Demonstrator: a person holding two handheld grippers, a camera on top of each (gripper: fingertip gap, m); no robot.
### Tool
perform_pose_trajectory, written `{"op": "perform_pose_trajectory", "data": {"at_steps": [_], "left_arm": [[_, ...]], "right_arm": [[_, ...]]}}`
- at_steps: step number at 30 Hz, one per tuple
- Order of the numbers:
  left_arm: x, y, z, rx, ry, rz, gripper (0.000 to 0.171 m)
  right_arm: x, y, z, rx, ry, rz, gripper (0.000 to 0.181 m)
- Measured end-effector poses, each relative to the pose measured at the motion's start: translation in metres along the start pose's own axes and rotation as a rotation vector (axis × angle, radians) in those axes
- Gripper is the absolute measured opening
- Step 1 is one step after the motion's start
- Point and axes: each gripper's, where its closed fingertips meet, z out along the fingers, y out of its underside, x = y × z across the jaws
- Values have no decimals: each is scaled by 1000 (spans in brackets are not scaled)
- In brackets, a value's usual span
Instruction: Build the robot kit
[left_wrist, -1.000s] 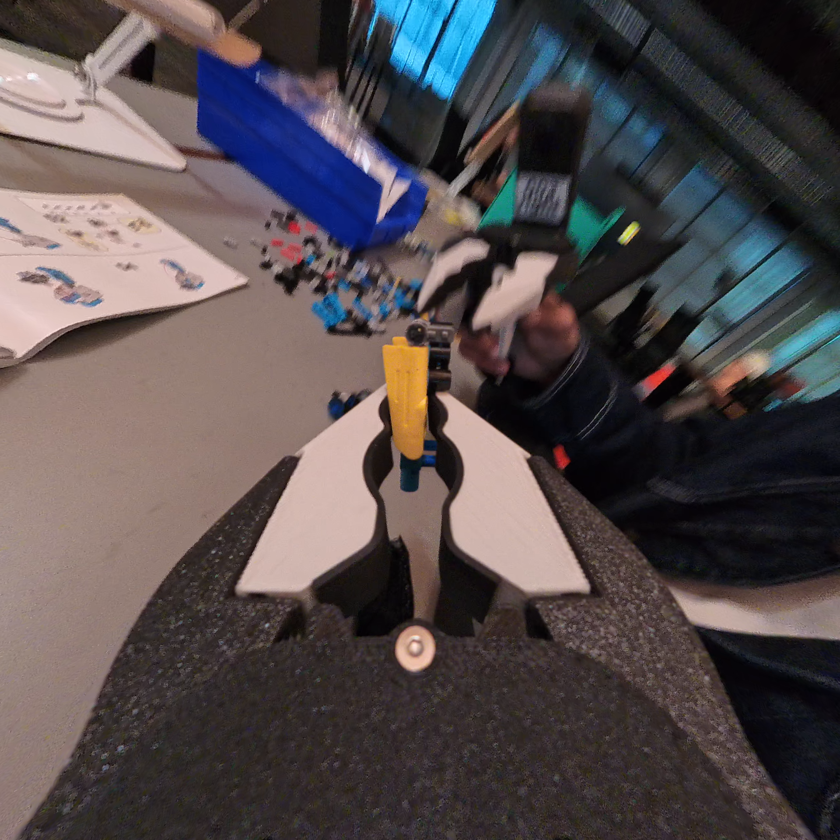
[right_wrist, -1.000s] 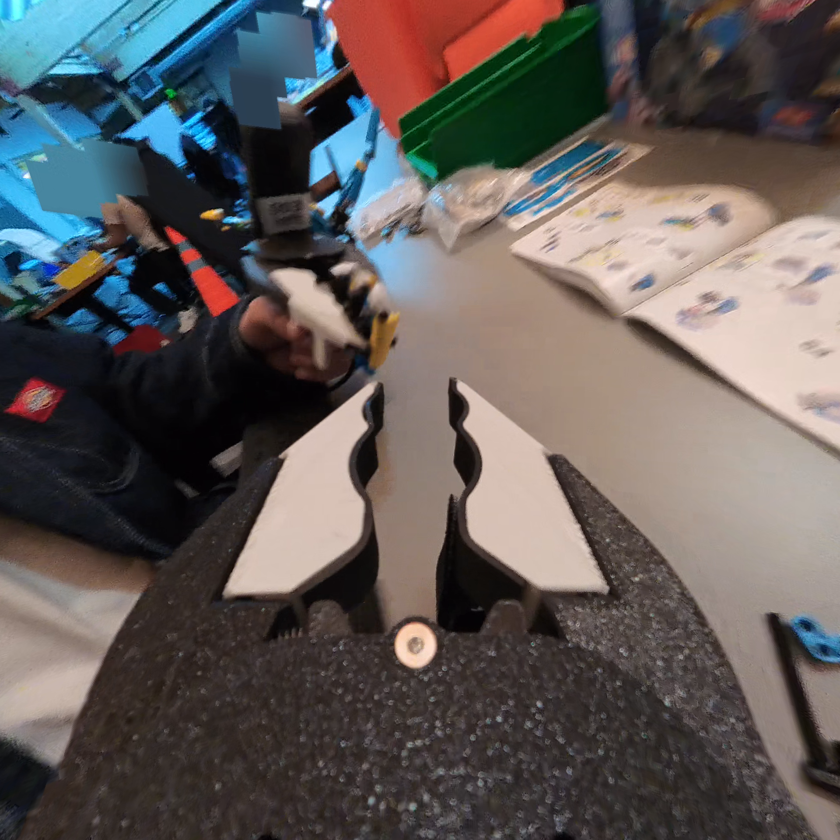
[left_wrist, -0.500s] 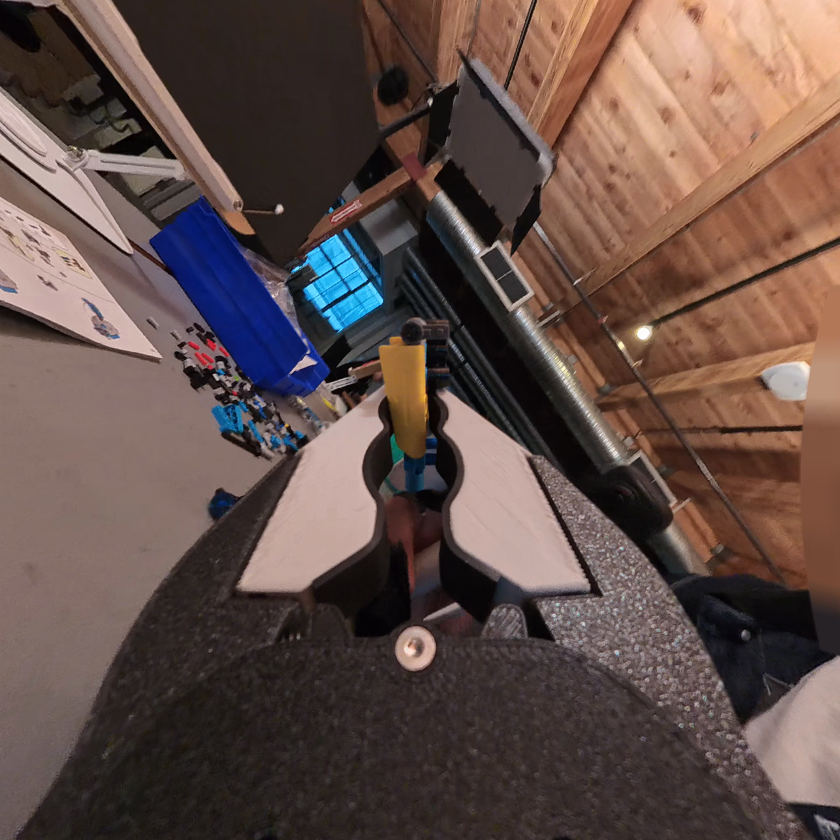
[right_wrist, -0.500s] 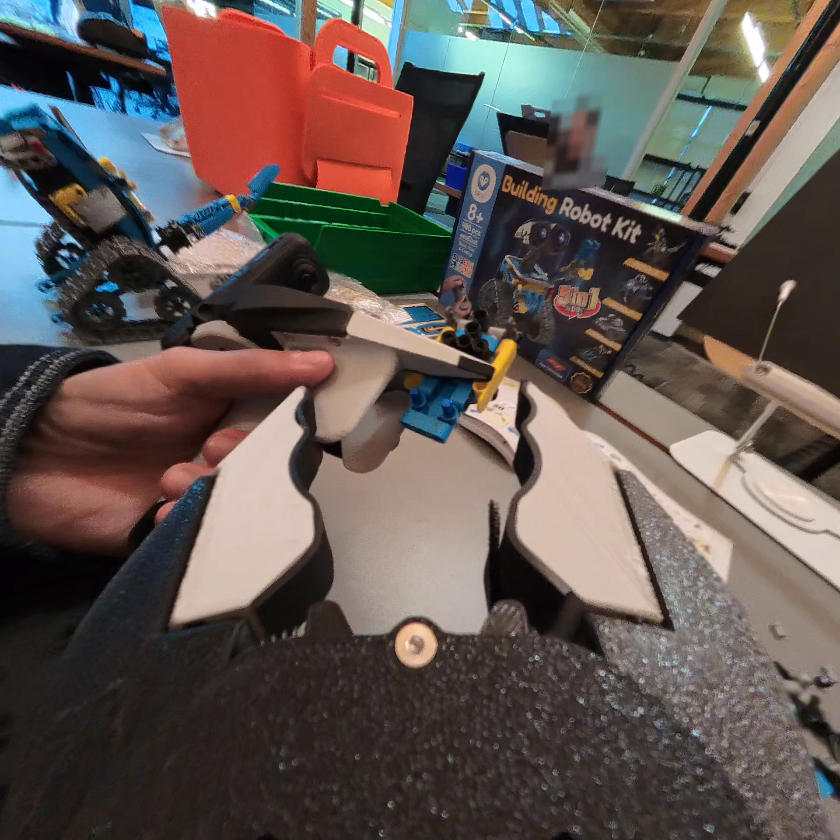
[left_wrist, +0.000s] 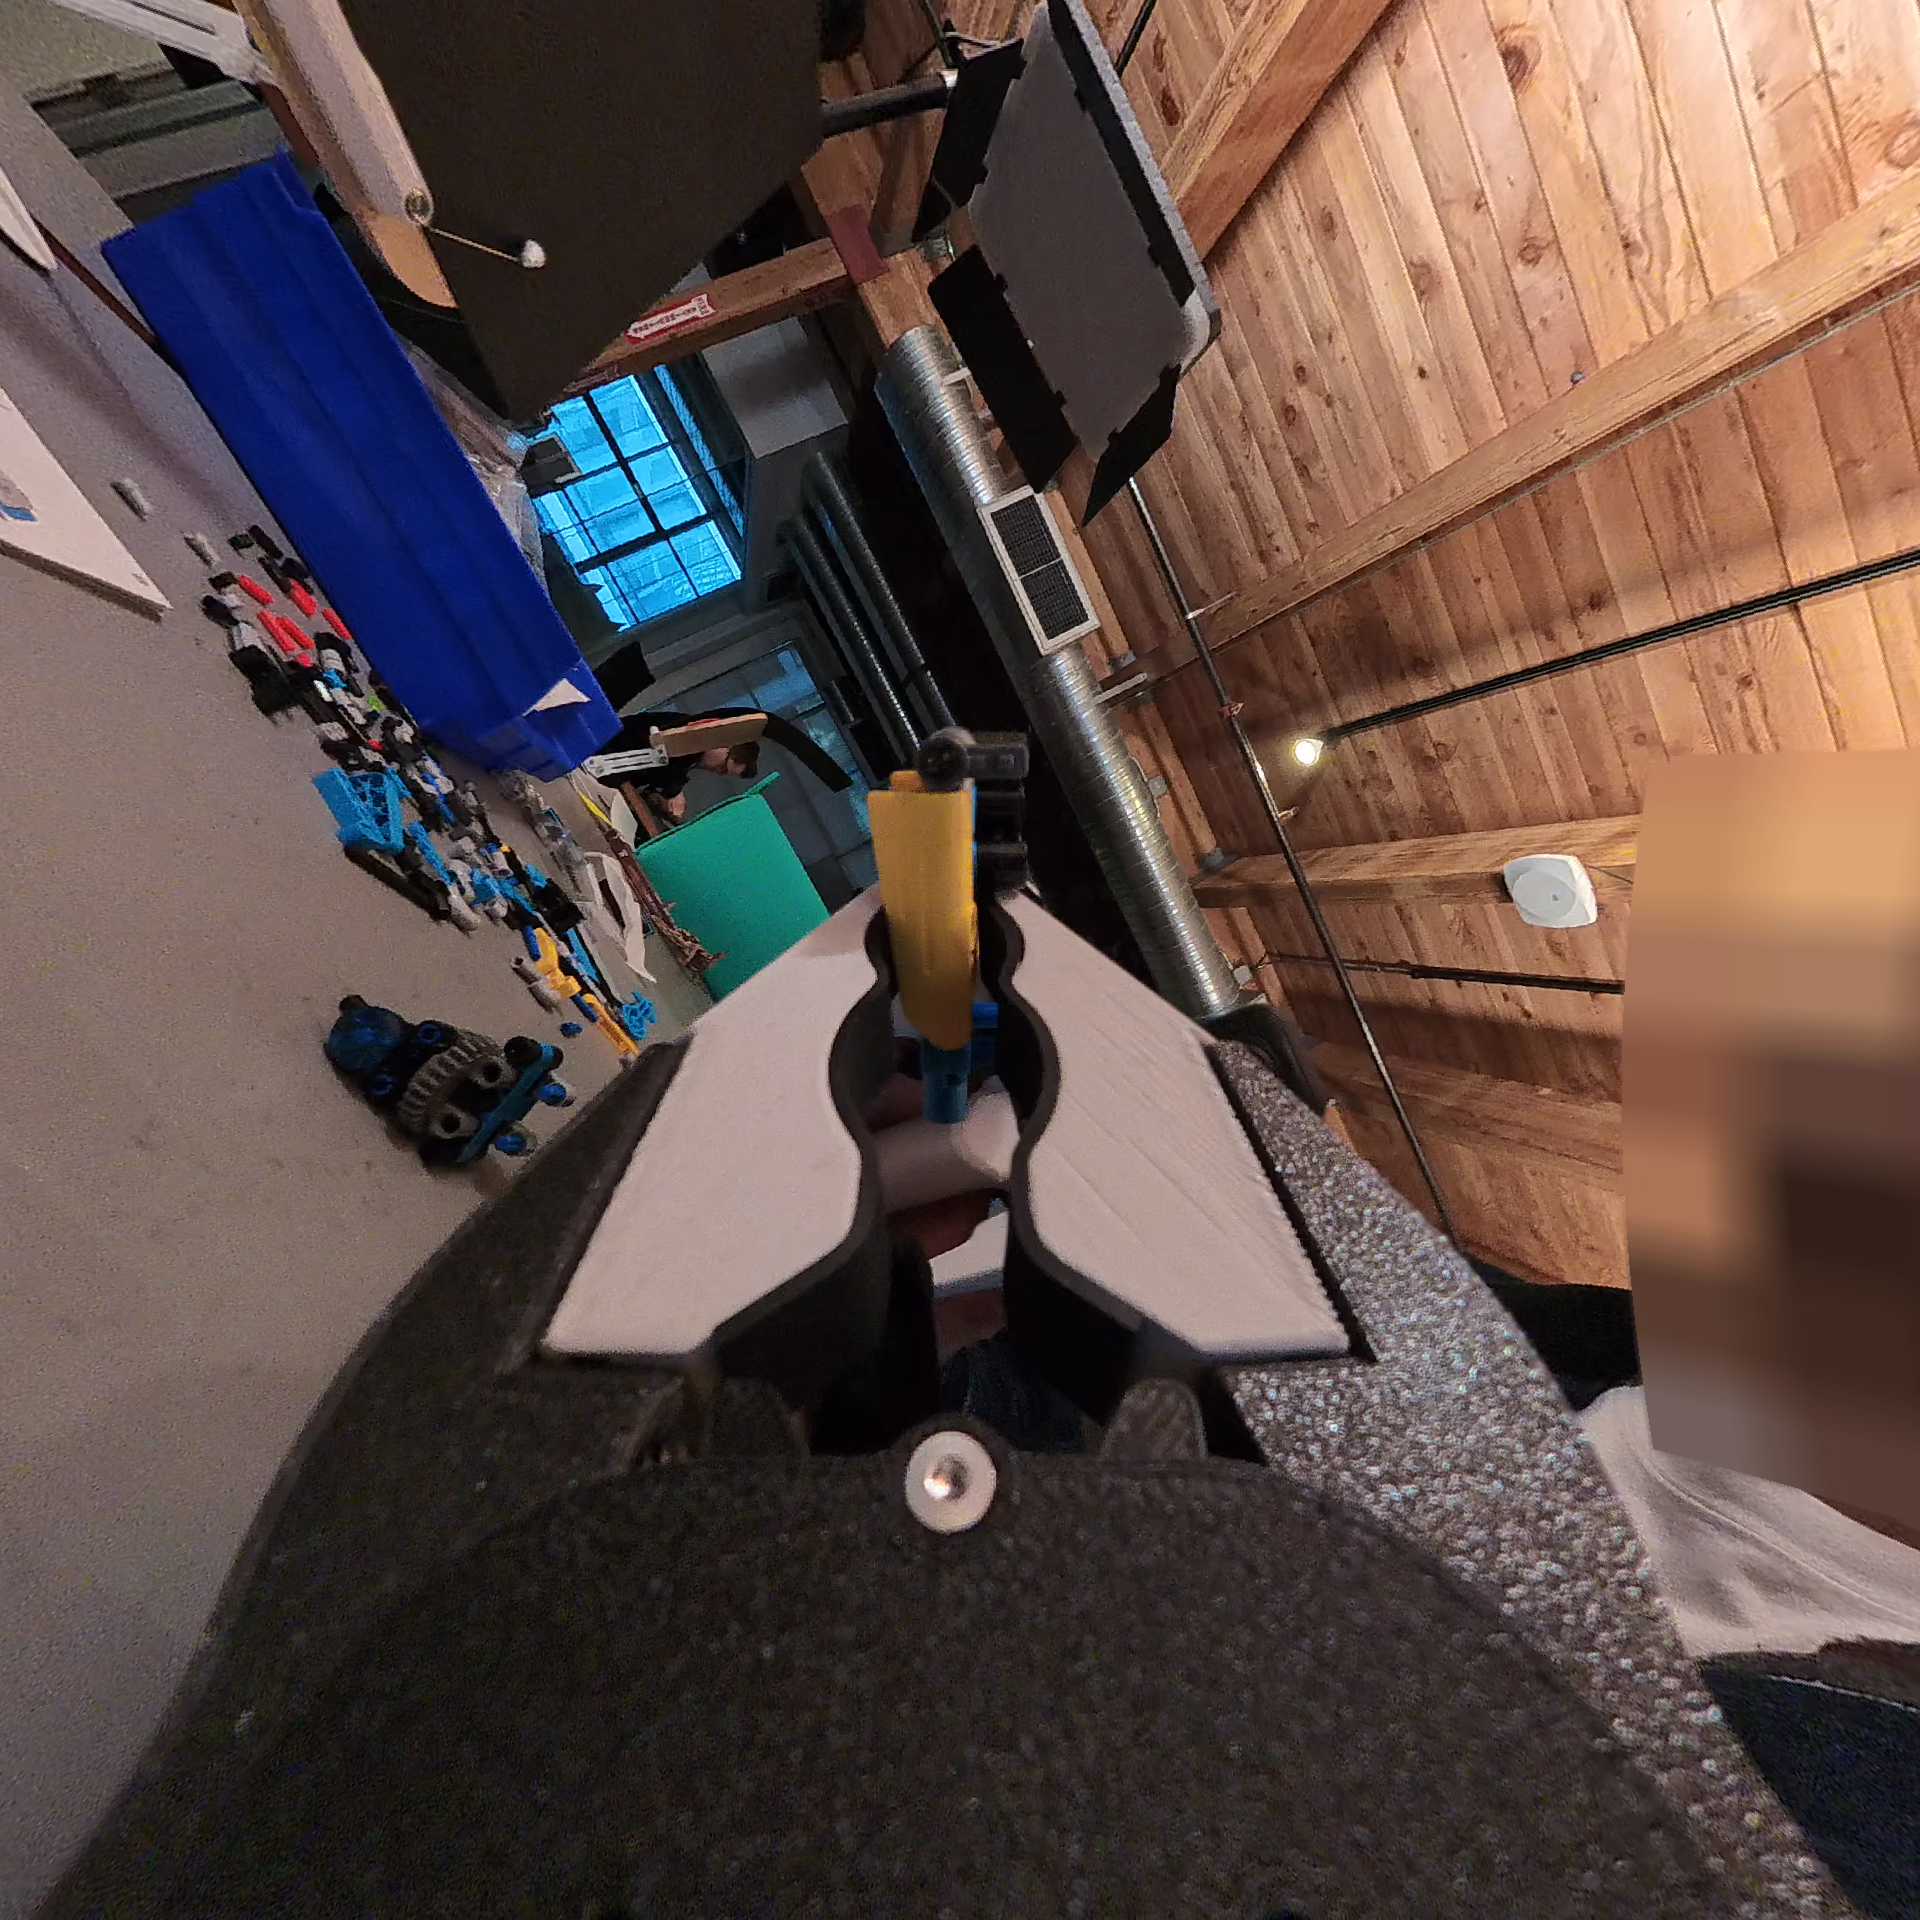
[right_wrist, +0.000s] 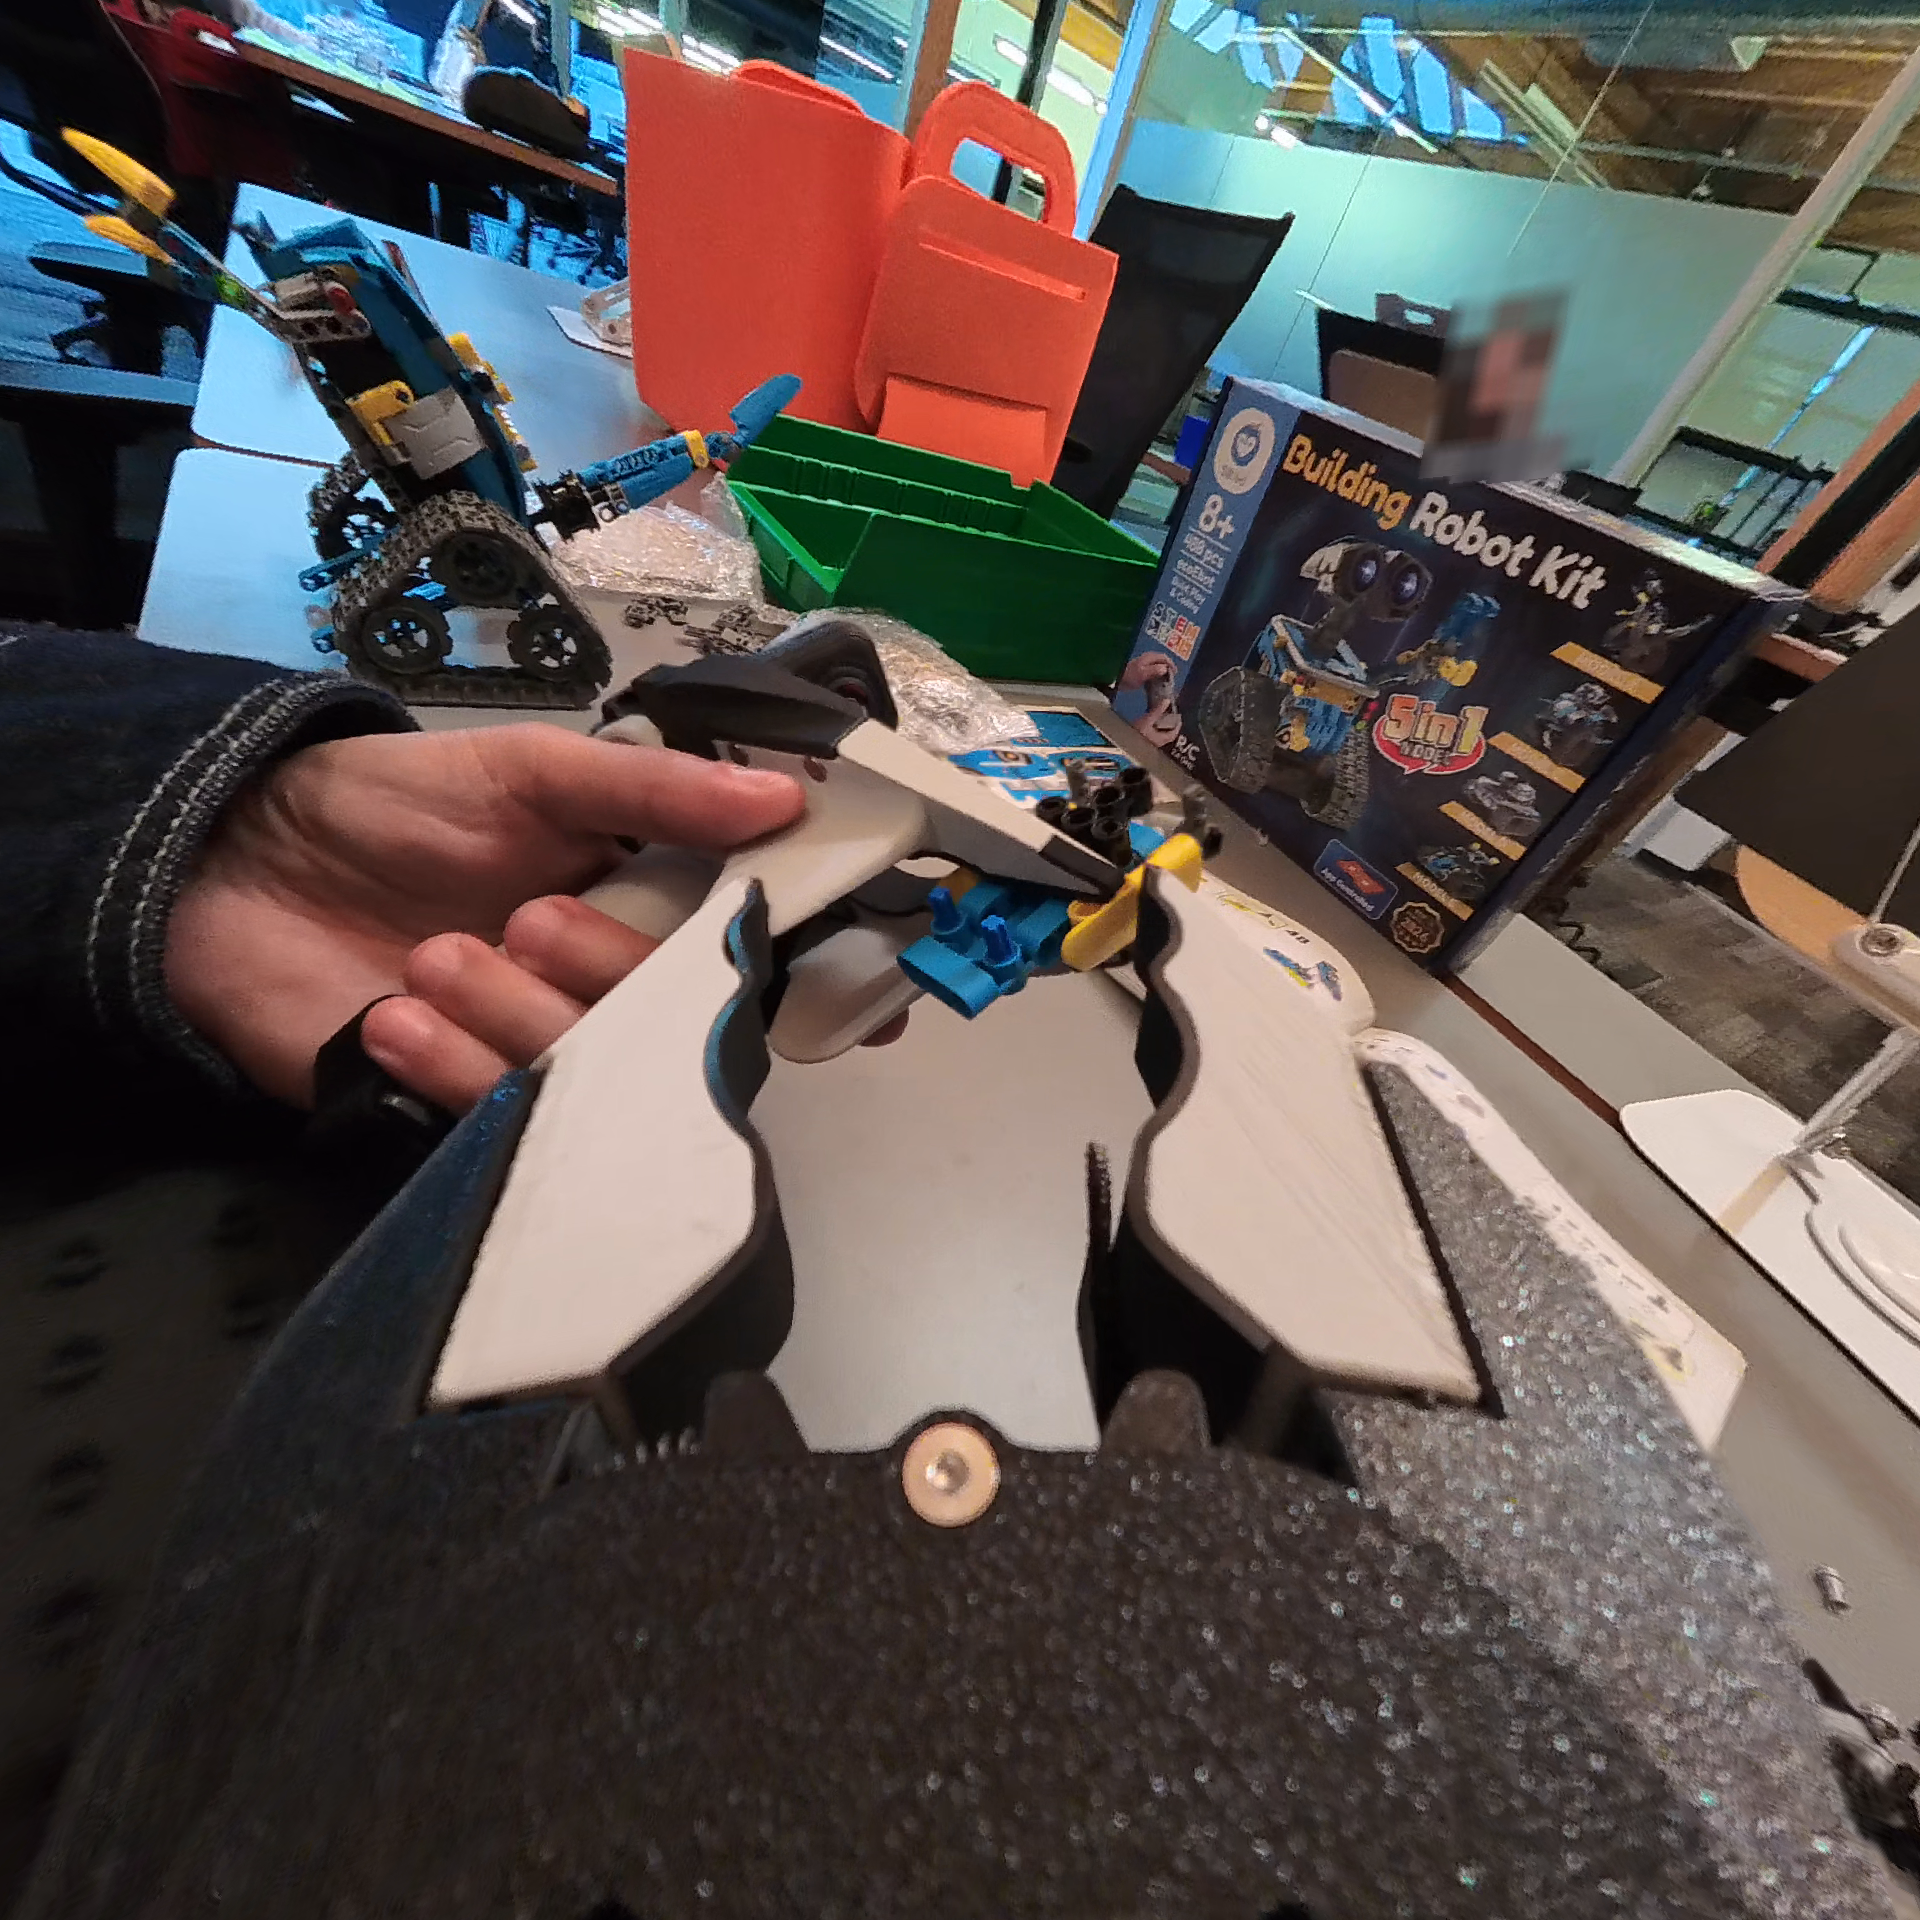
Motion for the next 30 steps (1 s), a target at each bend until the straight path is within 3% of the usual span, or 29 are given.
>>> {"op": "perform_pose_trajectory", "data": {"at_steps": [9,11,14,19,23,30], "left_arm": [[2,7,1,-68,35,-55,11],[2,11,2,-94,34,-48,12],[1,14,4,-108,19,-27,11],[-3,4,3,-30,17,-48,11],[2,9,6,-50,32,-22,11],[0,20,8,-128,-2,15,10]], "right_arm": [[-9,-6,-15,73,-259,168,82],[-5,-7,-19,86,-283,181,76],[4,0,-21,50,-191,90,58],[21,26,-1,-134,127,-129,80],[19,19,2,-132,218,-282,59],[17,21,-8,-103,42,-218,53]]}}
